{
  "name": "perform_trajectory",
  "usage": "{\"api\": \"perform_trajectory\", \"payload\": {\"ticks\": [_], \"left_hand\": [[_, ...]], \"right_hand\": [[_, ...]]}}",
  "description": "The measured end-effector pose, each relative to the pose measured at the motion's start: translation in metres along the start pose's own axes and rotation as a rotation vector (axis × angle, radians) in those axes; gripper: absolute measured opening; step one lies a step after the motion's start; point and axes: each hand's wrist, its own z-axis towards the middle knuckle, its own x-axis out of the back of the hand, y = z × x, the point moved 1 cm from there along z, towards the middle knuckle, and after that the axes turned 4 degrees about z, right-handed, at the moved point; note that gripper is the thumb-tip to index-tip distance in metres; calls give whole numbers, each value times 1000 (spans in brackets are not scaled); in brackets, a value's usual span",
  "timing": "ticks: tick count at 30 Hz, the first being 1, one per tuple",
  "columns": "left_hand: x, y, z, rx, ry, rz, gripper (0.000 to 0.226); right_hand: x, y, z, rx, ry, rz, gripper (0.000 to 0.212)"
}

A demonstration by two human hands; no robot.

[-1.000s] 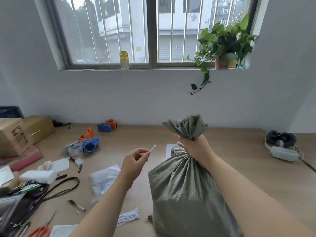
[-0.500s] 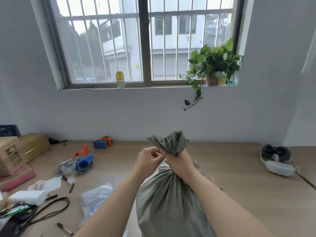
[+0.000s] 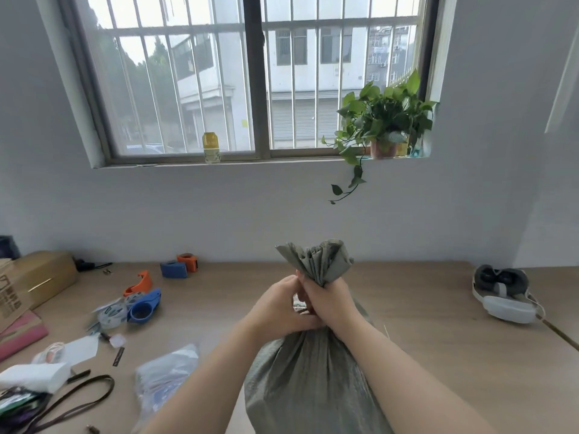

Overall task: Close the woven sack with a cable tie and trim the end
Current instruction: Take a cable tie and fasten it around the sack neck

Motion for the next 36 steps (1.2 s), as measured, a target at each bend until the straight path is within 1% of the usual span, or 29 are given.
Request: {"api": "perform_trajectory", "payload": {"ticks": [2,5,7,9,11,13,16,18,19,20,21,22,24,26,28,30,32,33,35,36], "left_hand": [[-8,-5,2,-1,70,46,43],[-15,-10,3,-11,142,-5,36],[-17,-11,4,-15,183,-25,31],[-19,-9,4,23,211,-57,28],[-24,-6,5,90,220,-90,28],[-29,-3,6,140,218,-96,36],[-33,-2,12,171,195,5,41],[-34,0,15,170,192,58,44],[-35,1,16,176,182,63,43],[-36,0,17,191,179,61,36],[-36,1,17,222,179,55,27],[-35,1,18,245,181,46,20],[-34,0,20,253,172,31,21],[-35,1,21,254,152,14,26],[-36,3,22,256,154,-62,33],[-37,2,24,267,164,-104,38],[-39,0,25,259,161,-90,39],[-39,0,25,255,162,-77,39],[-38,1,25,259,165,-68,38],[-37,2,25,261,165,-69,36]], "right_hand": [[-3,2,1,8,-50,-36,36],[-2,4,5,45,-123,-64,25],[0,1,8,63,-171,-75,24],[2,-1,9,64,-222,-100,27],[5,-1,9,62,-259,-135,26],[8,0,9,62,-277,-159,28],[13,3,9,75,-296,-153,25],[19,5,10,116,-307,-198,30],[23,6,12,136,-310,-259,37],[28,8,12,152,-329,-335,43],[33,7,12,166,-359,-416,43],[38,6,11,178,-384,-482,40],[47,8,9,212,-398,-529,34],[55,10,8,231,-373,-518,31],[60,13,9,228,-323,-503,30],[64,17,10,237,-255,-464,34],[66,20,8,286,-199,-423,40],[66,21,7,312,-173,-418,36],[66,22,7,333,-132,-408,18],[67,23,7,335,-109,-401,15]]}}
